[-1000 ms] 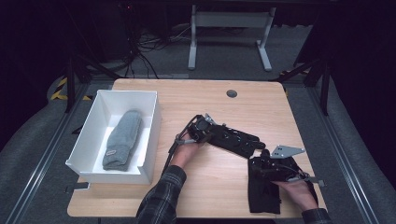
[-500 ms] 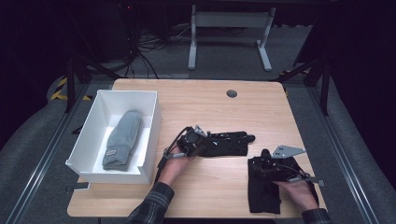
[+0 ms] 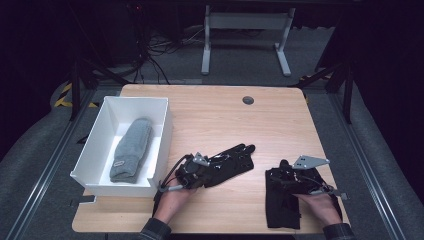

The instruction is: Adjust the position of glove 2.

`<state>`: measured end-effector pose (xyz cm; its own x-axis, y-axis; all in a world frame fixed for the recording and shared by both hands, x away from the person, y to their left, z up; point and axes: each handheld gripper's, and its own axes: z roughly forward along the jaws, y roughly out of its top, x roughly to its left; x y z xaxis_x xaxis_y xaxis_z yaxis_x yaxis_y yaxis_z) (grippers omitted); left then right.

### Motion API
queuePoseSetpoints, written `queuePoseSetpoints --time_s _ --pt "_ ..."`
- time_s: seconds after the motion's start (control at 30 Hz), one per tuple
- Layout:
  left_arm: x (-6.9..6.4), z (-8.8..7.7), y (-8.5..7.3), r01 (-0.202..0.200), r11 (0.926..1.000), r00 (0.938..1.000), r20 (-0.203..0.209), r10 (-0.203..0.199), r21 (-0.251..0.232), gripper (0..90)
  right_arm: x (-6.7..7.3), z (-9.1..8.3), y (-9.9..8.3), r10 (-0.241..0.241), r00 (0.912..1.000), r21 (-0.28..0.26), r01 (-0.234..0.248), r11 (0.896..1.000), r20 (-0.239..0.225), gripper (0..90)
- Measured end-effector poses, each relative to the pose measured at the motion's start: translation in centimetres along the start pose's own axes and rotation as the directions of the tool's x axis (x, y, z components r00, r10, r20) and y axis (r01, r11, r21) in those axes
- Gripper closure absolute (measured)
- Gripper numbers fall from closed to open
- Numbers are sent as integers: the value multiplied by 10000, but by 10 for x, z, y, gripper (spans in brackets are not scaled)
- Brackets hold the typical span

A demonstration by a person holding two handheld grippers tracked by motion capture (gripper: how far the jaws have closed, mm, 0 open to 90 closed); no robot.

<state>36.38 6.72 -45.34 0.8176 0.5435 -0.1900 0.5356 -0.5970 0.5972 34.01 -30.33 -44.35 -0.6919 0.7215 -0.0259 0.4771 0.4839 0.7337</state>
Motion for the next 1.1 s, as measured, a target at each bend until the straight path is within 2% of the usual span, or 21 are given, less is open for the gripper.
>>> queuePoseSetpoints --time_s 0.17,0.23,0.33,0.5,0.63,0.7,0.93,1.0,1.1 --pt "-6 -8 -5 65 9998 10000 51 -64 -169 900 0 0 0 0 10000 4 0 10000 19 375" --pt "-3 -13 3 113 9984 9999 2 -113 -557 900 0 -1 -1 3 10000 32 -3 10000 46 375" --pt "0 -12 12 54 9978 9999 -145 -64 -664 900 1 -2 -2 3 10000 60 -3 10000 83 375" --pt "14 2 37 -98 9983 9969 -790 53 -574 900 0 -8 -7 62 9999 110 -63 9999 149 375" --pt "25 14 47 -62 9997 9930 -1185 35 -223 900 -2 -14 -14 185 9997 141 -188 9997 184 375" --pt "30 22 47 -18 10000 9924 -1229 27 77 900 -2 -19 -18 280 9994 164 -283 9995 189 375" --pt "26 17 37 -29 9999 9932 -1165 48 165 900 -4 -31 -29 353 9992 275 -359 9990 194 417" --pt "23 13 31 15 9997 9944 -1058 11 237 900 -4 -34 -32 386 9991 291 -391 9988 184 448" --pt "15 5 17 95 9997 9973 -732 -78 222 900 -3 -40 -37 415 9991 328 -417 9986 78 552"
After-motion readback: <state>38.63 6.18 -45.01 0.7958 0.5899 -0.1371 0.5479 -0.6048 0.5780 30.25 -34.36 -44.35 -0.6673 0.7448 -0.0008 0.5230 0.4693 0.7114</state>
